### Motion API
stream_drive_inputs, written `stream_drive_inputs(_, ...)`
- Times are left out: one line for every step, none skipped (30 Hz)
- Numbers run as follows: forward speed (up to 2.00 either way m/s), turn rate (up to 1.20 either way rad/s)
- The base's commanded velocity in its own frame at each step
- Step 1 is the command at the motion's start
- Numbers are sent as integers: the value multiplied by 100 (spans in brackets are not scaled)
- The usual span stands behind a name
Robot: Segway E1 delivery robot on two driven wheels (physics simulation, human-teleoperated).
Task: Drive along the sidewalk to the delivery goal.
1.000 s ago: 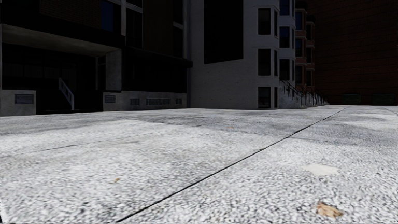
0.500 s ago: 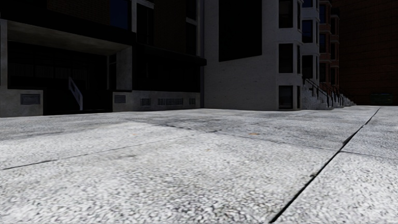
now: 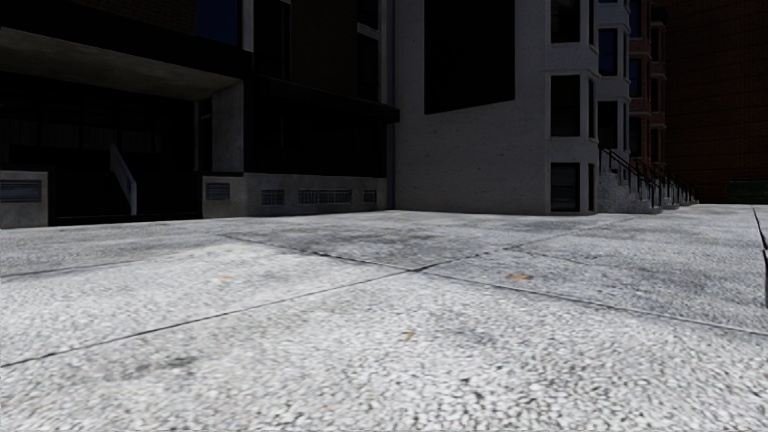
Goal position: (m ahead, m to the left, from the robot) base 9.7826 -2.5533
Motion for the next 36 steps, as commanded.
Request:
stream_drive_inputs(200,0)
stream_drive_inputs(200,0)
stream_drive_inputs(200,0)
stream_drive_inputs(200,0)
stream_drive_inputs(200,0)
stream_drive_inputs(200,0)
stream_drive_inputs(200,0)
stream_drive_inputs(200,0)
stream_drive_inputs(200,0)
stream_drive_inputs(200,0)
stream_drive_inputs(200,0)
stream_drive_inputs(200,0)
stream_drive_inputs(200,0)
stream_drive_inputs(200,0)
stream_drive_inputs(200,0)
stream_drive_inputs(200,0)
stream_drive_inputs(200,0)
stream_drive_inputs(200,0)
stream_drive_inputs(200,0)
stream_drive_inputs(200,0)
stream_drive_inputs(200,0)
stream_drive_inputs(200,0)
stream_drive_inputs(200,0)
stream_drive_inputs(200,0)
stream_drive_inputs(200,0)
stream_drive_inputs(200,0)
stream_drive_inputs(200,0)
stream_drive_inputs(200,0)
stream_drive_inputs(200,0)
stream_drive_inputs(200,0)
stream_drive_inputs(200,0)
stream_drive_inputs(200,0)
stream_drive_inputs(200,0)
stream_drive_inputs(200,-48)
stream_drive_inputs(200,-48)
stream_drive_inputs(200,-93)
